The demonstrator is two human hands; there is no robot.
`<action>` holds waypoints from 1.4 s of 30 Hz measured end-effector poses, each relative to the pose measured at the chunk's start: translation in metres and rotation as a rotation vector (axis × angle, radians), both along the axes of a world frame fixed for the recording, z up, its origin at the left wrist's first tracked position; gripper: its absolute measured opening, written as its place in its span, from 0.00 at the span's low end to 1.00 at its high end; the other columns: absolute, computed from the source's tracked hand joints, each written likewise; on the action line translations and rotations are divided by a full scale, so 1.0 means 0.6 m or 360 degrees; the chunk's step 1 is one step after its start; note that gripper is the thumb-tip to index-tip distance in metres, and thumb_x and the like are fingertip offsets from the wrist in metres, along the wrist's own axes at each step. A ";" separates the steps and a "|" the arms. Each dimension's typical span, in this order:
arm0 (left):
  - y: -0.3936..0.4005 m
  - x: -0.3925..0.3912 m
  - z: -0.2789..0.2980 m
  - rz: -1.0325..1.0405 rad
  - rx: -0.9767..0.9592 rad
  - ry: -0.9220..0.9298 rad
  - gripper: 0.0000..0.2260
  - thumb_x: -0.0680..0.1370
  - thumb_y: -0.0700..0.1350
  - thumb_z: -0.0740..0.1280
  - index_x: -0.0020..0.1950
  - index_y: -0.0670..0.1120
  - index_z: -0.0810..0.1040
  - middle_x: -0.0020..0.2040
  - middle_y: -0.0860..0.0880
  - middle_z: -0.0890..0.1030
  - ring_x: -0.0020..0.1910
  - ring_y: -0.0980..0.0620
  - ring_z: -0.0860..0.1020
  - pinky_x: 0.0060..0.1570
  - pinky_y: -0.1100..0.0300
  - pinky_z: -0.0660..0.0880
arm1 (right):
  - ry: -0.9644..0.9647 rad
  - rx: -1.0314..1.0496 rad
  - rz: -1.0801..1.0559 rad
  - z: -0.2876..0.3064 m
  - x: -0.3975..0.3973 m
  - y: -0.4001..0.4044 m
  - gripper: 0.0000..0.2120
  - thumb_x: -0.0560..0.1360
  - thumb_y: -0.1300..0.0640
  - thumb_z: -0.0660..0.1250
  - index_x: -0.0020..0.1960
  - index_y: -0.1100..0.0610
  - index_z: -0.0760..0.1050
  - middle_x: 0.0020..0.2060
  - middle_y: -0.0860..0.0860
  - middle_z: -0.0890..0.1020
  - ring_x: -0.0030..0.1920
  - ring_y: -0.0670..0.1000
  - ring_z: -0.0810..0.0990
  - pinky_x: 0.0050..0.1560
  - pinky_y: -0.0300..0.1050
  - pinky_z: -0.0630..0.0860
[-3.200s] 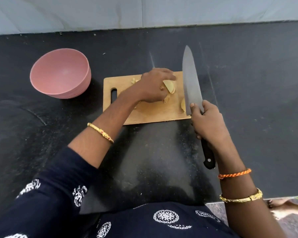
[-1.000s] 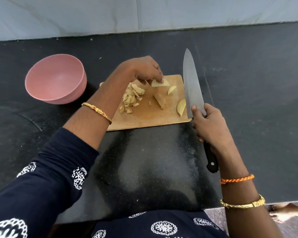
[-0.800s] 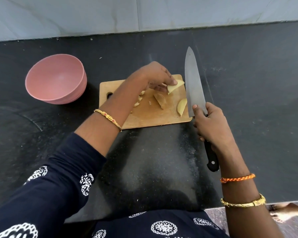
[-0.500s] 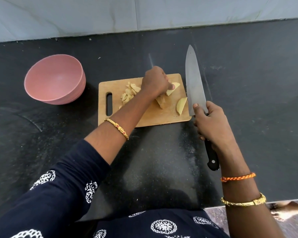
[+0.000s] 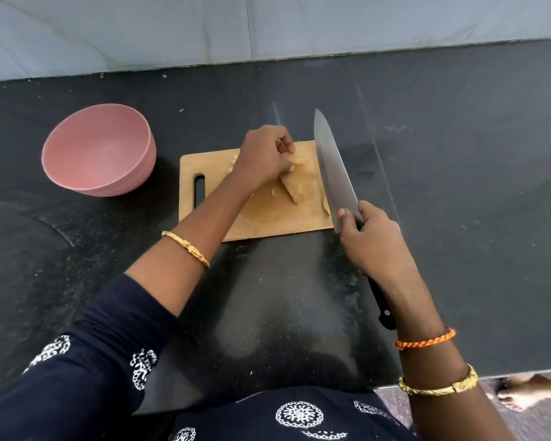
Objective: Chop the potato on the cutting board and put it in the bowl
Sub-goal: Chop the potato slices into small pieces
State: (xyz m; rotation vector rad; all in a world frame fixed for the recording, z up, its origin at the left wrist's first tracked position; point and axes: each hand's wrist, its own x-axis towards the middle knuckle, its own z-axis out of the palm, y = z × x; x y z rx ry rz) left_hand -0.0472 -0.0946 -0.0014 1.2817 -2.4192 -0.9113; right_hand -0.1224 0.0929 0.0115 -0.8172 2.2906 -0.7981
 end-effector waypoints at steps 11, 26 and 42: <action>0.018 0.013 -0.014 0.0011 -0.0112 0.0105 0.08 0.74 0.39 0.70 0.53 0.42 0.83 0.51 0.45 0.83 0.45 0.57 0.75 0.49 0.68 0.70 | 0.0051 0.0039 0.0013 0.000 0.013 0.004 0.17 0.80 0.52 0.57 0.35 0.56 0.61 0.30 0.50 0.71 0.29 0.48 0.68 0.28 0.42 0.62; 0.023 0.005 -0.025 0.0084 -0.0039 0.0228 0.10 0.72 0.37 0.71 0.53 0.40 0.82 0.49 0.43 0.84 0.46 0.51 0.80 0.49 0.66 0.72 | 0.0474 0.0514 0.0349 -0.005 0.029 -0.046 0.06 0.80 0.57 0.54 0.56 0.55 0.66 0.43 0.55 0.75 0.43 0.57 0.78 0.44 0.54 0.78; 0.020 0.020 -0.028 0.0248 -0.0050 0.0393 0.10 0.67 0.39 0.76 0.47 0.41 0.84 0.45 0.47 0.84 0.41 0.57 0.78 0.46 0.68 0.73 | 0.0440 0.0414 0.0235 0.031 0.042 -0.003 0.09 0.82 0.51 0.50 0.48 0.56 0.62 0.34 0.53 0.69 0.39 0.59 0.71 0.41 0.50 0.69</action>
